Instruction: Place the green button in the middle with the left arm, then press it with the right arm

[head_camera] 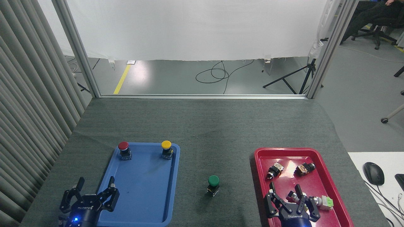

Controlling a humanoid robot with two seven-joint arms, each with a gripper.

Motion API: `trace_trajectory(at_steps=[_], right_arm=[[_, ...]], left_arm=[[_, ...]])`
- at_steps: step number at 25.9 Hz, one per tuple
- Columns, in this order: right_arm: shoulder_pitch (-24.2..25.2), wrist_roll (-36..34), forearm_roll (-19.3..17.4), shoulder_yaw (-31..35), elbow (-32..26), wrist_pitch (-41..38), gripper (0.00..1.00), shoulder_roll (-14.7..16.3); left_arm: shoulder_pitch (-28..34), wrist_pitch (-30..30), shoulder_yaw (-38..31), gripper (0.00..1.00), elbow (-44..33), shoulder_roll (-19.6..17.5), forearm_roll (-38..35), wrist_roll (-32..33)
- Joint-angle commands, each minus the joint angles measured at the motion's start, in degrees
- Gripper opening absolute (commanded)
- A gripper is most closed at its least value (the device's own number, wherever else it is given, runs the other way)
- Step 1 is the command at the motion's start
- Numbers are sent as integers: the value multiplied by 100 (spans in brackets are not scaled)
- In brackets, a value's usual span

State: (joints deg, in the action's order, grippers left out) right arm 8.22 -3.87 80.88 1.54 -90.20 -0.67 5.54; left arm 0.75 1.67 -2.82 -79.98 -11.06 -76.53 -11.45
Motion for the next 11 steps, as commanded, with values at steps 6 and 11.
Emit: trace_trajectory(at_steps=[6,11], right_arm=[[48,0,-11,22,-121,-152,100,228],[48,0,-2,22,-121,-161,100,237]], left_arm=[[-31,18,-43,100,-184,8,121,47],[-66,18,-43,100,-184,-1,130,55]])
